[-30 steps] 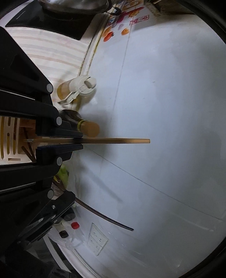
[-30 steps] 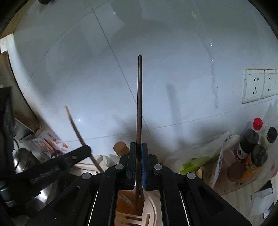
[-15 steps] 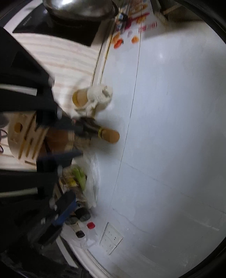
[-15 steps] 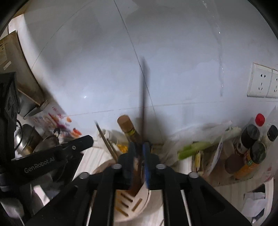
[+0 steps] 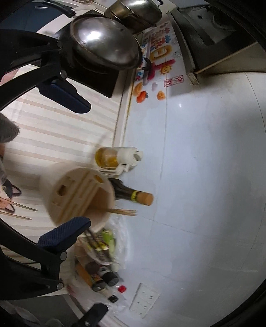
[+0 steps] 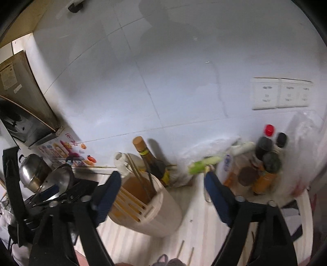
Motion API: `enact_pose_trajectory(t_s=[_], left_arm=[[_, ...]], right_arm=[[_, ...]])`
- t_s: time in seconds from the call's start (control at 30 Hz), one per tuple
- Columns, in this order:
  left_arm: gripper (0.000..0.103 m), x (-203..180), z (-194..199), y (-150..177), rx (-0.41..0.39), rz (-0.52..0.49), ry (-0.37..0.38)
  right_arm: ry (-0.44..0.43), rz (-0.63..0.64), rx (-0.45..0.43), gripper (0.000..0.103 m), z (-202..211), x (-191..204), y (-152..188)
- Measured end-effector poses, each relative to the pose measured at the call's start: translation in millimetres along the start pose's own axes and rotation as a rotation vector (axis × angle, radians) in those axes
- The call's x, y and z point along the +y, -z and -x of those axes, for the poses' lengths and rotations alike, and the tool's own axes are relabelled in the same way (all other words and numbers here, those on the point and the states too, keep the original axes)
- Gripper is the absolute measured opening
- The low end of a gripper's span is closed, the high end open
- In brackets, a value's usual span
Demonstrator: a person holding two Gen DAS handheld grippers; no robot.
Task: Organize utensils
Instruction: 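Grasp a wooden chopstick with the left tool while the right tool grasps a dark one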
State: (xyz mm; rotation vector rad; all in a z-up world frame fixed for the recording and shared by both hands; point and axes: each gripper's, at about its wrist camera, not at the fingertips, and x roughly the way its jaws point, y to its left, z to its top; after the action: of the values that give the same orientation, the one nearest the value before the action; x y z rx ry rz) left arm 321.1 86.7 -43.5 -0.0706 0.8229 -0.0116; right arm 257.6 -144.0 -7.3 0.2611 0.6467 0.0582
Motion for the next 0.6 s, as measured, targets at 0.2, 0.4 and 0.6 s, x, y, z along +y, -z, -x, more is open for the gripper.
enact_pose_trajectory(t_s=[0.2, 0.4, 0.6], left_arm=[[0.103, -8.9, -2.1, 45.5, 0.063, -0.020, 0.015], [0.103, -30.2, -20.5, 85.7, 0.139, -0.083, 0.014], [0.103, -59.1, -49.5, 129.4, 0.233, -0.168, -0.001]], right_arm=[[0.086, -0.048, 0.008, 0.102, 19.3, -26.3, 42.4], [0.191, -0.085, 0.077, 0.102, 12.8, -59.6, 83.2], [0.238, -0.105, 0.211, 0.102, -10.0, -99.3, 119.9]])
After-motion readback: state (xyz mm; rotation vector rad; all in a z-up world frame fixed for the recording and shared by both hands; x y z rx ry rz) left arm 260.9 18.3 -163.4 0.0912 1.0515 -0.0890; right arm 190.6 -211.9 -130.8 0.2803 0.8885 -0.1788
